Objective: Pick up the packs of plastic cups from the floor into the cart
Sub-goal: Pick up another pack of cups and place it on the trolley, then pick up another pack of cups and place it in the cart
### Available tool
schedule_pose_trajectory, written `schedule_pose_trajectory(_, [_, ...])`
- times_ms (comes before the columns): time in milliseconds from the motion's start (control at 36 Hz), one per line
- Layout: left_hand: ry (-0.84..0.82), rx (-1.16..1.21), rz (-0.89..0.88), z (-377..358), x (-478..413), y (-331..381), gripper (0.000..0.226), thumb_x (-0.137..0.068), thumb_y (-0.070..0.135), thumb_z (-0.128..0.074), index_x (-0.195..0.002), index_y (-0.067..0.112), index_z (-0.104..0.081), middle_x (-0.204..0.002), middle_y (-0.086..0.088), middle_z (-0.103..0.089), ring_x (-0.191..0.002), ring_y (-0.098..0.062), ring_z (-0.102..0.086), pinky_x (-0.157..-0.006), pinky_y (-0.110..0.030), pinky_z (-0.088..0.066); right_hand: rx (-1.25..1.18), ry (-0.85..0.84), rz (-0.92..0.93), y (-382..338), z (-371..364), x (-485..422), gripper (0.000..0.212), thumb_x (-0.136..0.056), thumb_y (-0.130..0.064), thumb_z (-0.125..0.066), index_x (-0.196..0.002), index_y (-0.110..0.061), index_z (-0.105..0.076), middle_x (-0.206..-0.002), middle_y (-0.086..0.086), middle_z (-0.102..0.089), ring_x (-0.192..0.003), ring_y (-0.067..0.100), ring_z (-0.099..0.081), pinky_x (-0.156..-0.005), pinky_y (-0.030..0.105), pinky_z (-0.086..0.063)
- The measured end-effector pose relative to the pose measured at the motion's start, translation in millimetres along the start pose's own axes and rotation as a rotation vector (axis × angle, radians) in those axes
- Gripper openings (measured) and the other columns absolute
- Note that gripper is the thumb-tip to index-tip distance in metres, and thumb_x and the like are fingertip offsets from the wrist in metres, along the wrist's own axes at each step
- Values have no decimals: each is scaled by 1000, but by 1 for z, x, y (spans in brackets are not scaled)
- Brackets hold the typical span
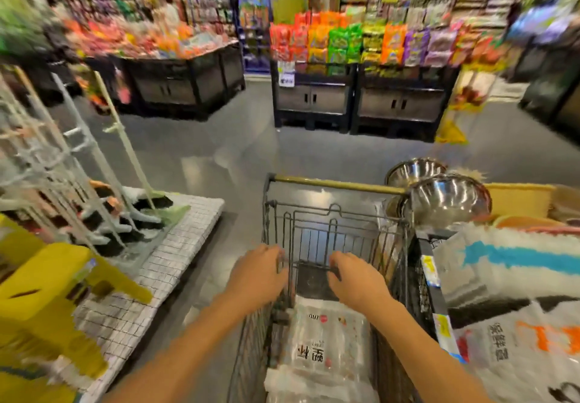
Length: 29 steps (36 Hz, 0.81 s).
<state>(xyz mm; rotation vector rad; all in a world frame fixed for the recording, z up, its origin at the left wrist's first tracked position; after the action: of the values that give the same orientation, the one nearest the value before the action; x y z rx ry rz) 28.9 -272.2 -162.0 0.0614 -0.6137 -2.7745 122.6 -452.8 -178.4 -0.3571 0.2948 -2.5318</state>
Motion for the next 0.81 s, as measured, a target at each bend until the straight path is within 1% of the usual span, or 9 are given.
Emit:
schedule_pose_trajectory(83, [67, 14, 28, 43, 6, -1, 36, -94, 37, -51, -129, 27, -54, -128, 2, -56, -105, -15, -57, -86, -29, -46, -15, 24, 53, -26, 39, -1, 36, -108, -31, -45, -139, -16, -54, -133, 9, -66, -115, 33, -65, -93, 43, -57])
schedule_pose_trajectory(167, [113, 0, 78, 77, 25, -10, 36, -92, 32, -52, -128, 26, -57, -130, -1, -55, -112, -19, -57, -93, -33, -46, -44, 50, 109, -52, 64, 5, 37, -108, -33, -46, -142, -18, -54, -135, 9, -67, -114, 34, -67, -96, 48, -57])
schedule_pose_trajectory(250, [168, -21, 111, 105, 54, -28, 34, -88, 35, -53, -121, 28, -59, -125, -1, -59, -105, -19, -58, -92, -36, -48, -56, 68, 178, -85, 78, 17, 40, -108, -35, -49, -144, -19, -53, -136, 9, -66, -113, 33, -67, -97, 52, -57])
schedule_pose_trajectory(361, [237, -8, 162, 141, 107, -53, 30, -88, 36, -52, -116, 27, -60, -121, 2, -61, -112, -20, -58, -93, -34, -46, -12, 110, 272, -137, 85, 37, 37, -105, -38, -51, -138, -21, -55, -128, 6, -69, -109, 29, -67, -92, 44, -58])
schedule_pose_trajectory(417, [281, 5, 188, 156, 137, -66, 28, -91, 35, -52, -116, 26, -60, -123, 3, -60, -115, -21, -57, -95, -34, -45, -10, 100, 307, -165, 84, 50, 38, -104, -38, -51, -139, -22, -55, -130, 4, -68, -111, 28, -66, -91, 42, -57])
schedule_pose_trajectory(528, [343, 13, 264, 180, 203, -100, 32, -93, 40, -52, -123, 31, -55, -132, 7, -54, -121, -18, -52, -99, -33, -42, -36, 90, 354, -220, 74, 82, 39, -102, -40, -52, -139, -25, -57, -130, 3, -68, -113, 28, -66, -97, 44, -55])
schedule_pose_trajectory(639, [388, 41, 329, 199, 274, -136, 30, -93, 38, -53, -123, 30, -55, -130, 8, -55, -117, -16, -53, -95, -27, -40, -70, 71, 410, -280, 55, 123, 36, -102, -38, -53, -136, -26, -59, -130, 0, -69, -115, 27, -66, -97, 41, -55])
schedule_pose_trajectory(722, [422, 54, 406, 209, 328, -160, 32, -94, 37, -53, -124, 29, -56, -131, 5, -54, -109, -20, -57, -92, -33, -46, -77, 46, 494, -325, 36, 151, 34, -103, -39, -54, -134, -26, -59, -127, -1, -70, -114, 25, -66, -99, 39, -54])
schedule_pose_trajectory(806, [459, 36, 486, 217, 386, -183, 31, -95, 34, -52, -125, 28, -54, -131, 2, -53, -102, -22, -61, -83, -33, -51, -87, 19, 601, -376, 15, 178, 32, -103, -36, -56, -131, -21, -60, -121, 1, -70, -105, 25, -67, -93, 36, -55])
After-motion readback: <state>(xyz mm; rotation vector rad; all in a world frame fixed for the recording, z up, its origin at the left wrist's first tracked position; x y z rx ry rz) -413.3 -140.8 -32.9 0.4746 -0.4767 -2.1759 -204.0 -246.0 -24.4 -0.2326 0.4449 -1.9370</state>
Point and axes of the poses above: each hand's wrist, its own x-axis away from the middle knuckle, its own z-axis out of the back of the hand, y = z × x, the point moved 3 cm from there along -x, towards the middle knuckle
